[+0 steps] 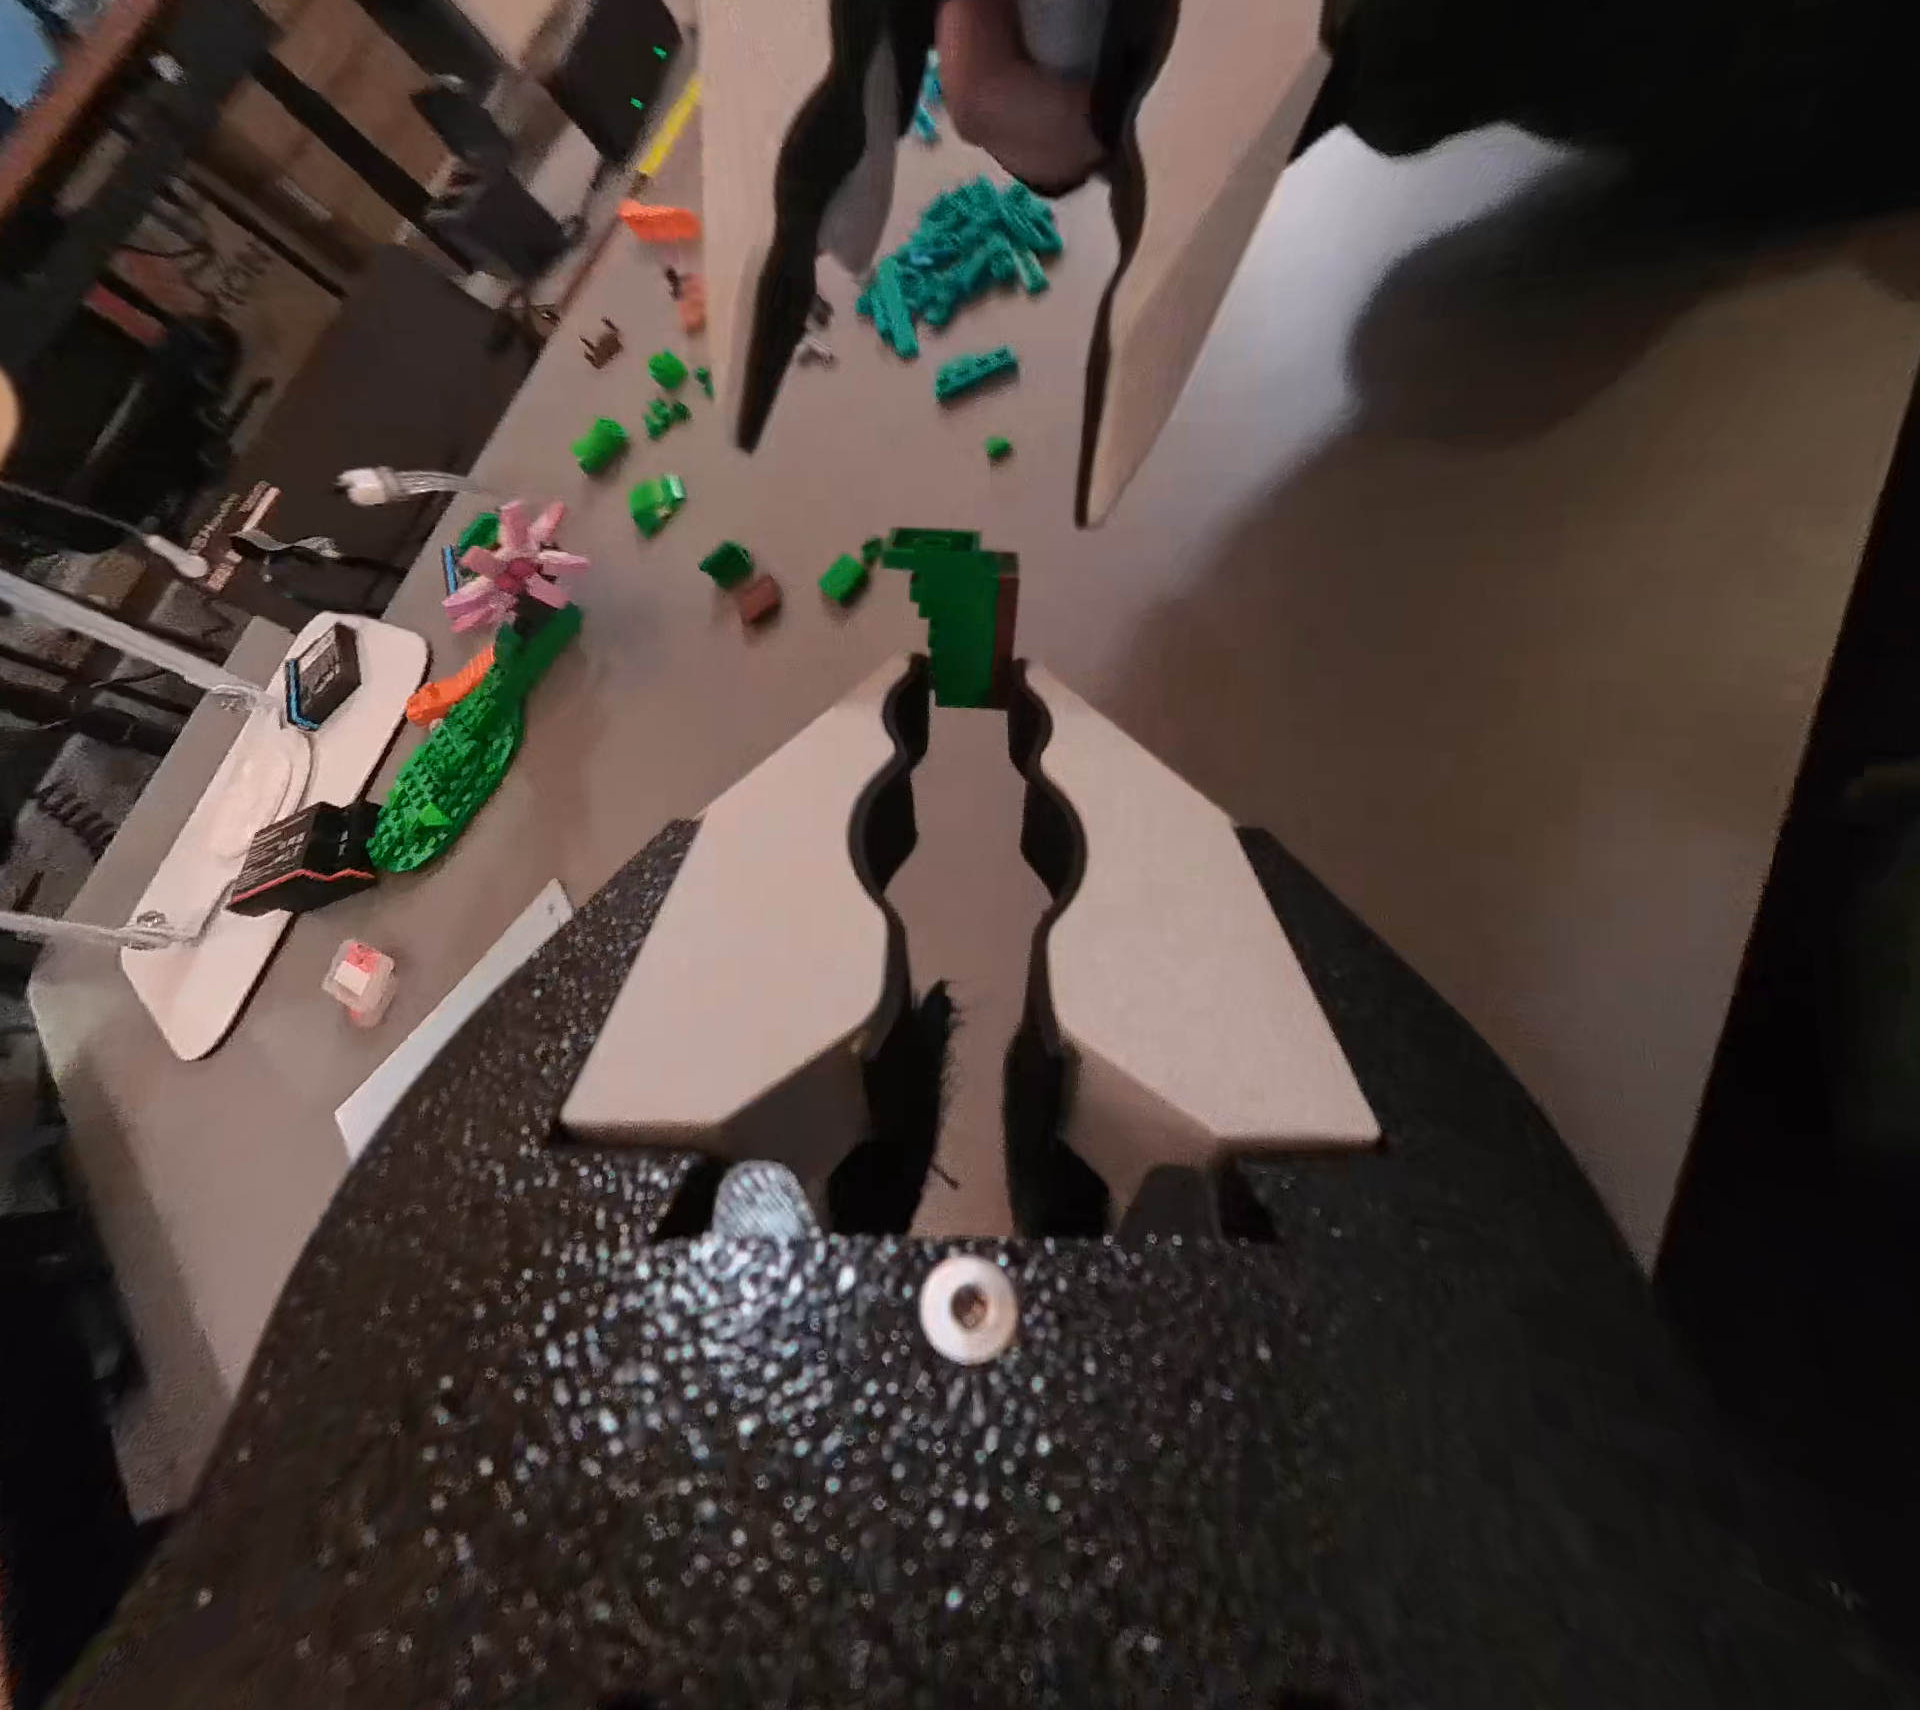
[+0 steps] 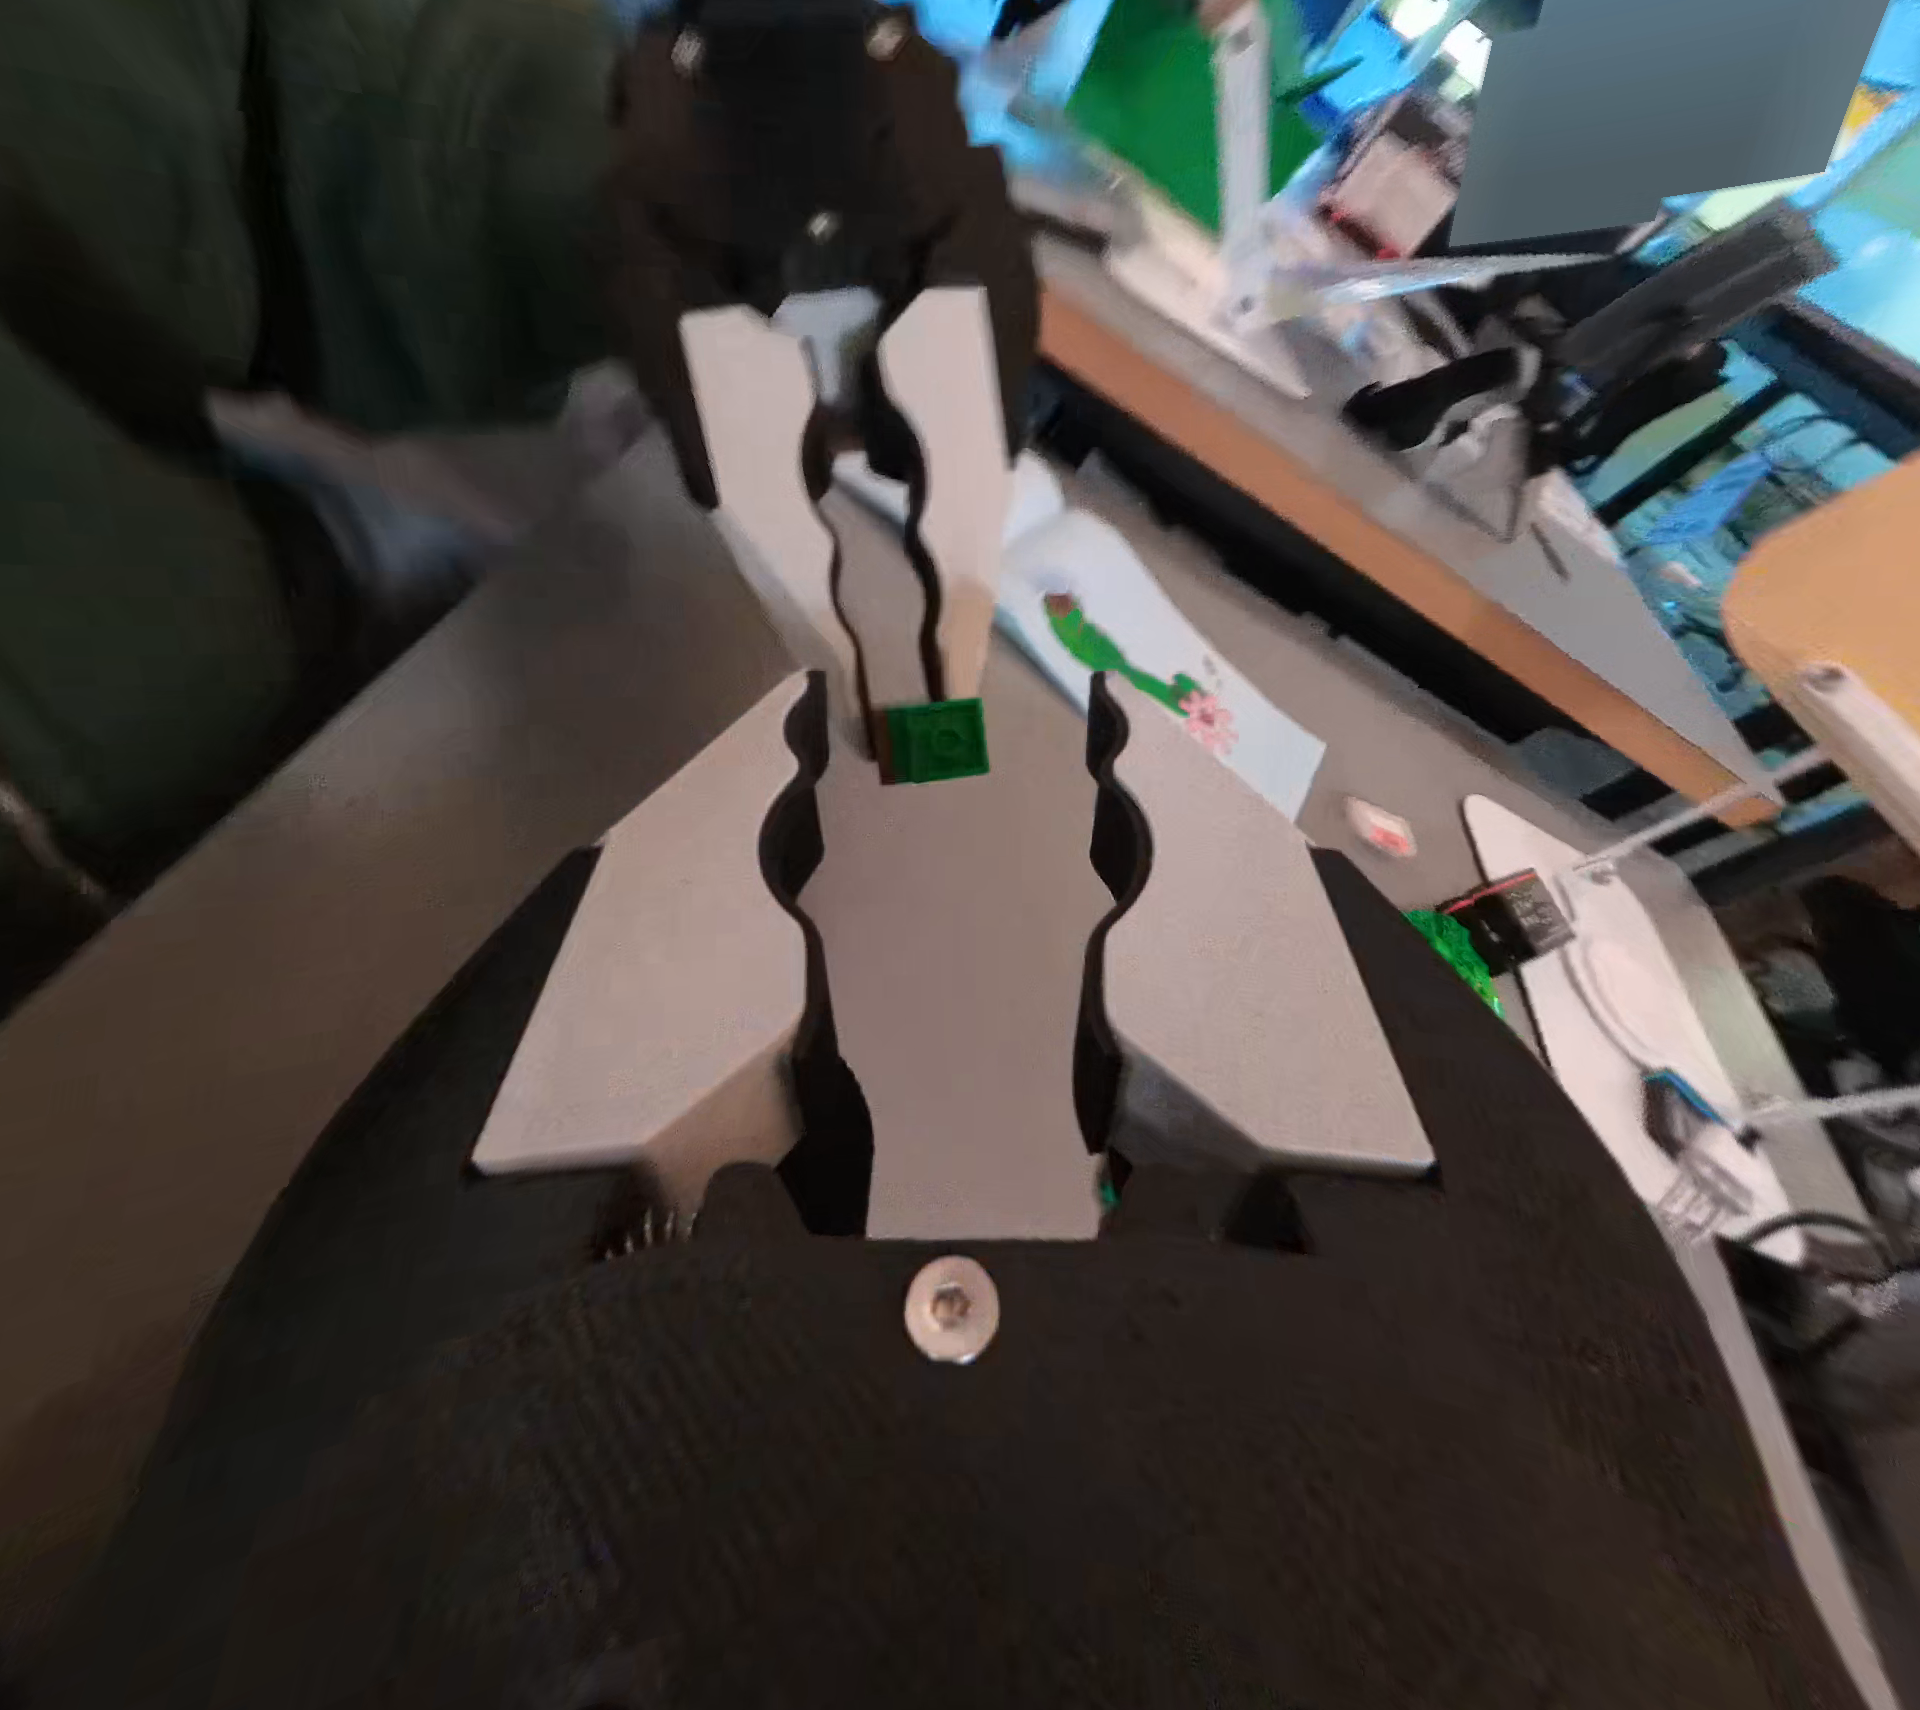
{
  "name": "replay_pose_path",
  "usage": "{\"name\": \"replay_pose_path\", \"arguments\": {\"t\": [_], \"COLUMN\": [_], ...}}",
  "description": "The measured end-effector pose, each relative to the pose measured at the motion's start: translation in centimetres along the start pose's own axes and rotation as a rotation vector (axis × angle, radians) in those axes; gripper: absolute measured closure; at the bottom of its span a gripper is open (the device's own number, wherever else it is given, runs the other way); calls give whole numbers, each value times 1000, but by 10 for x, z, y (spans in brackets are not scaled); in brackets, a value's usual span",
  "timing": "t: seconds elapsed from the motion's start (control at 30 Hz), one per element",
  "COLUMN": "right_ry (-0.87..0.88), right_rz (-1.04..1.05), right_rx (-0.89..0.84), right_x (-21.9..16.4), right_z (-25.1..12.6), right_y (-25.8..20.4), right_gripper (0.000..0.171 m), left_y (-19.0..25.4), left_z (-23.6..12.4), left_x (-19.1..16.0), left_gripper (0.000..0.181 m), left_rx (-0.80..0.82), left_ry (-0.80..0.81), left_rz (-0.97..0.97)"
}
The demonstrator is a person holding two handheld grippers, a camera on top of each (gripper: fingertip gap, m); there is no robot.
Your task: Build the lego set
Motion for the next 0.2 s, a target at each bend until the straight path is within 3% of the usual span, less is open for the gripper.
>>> {"name": "replay_pose_path", "arguments": {"t": [0.03,0.2], "right_ry": [-47,-195], "right_rz": [-29,-118], "right_rx": [29,30], "right_x": [0,-7], "right_z": [6,21], "right_y": [-4,-12], "right_gripper": [123,139], "left_y": [2,4], "left_z": [0,0], "left_x": [0,0], "left_gripper": [168,168], "left_rx": [-13,-45], "left_ry": [-15,-32], "left_rz": [20,33]}}
Point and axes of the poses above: each gripper's, where its closed fingertips meet, z out along the fingers, x out of its top, y = z × x across the jaws, the point moved 10 cm from there along -z, back along the fingers, and after that the axes turned 7 degrees about x, right-handed, at the moved point
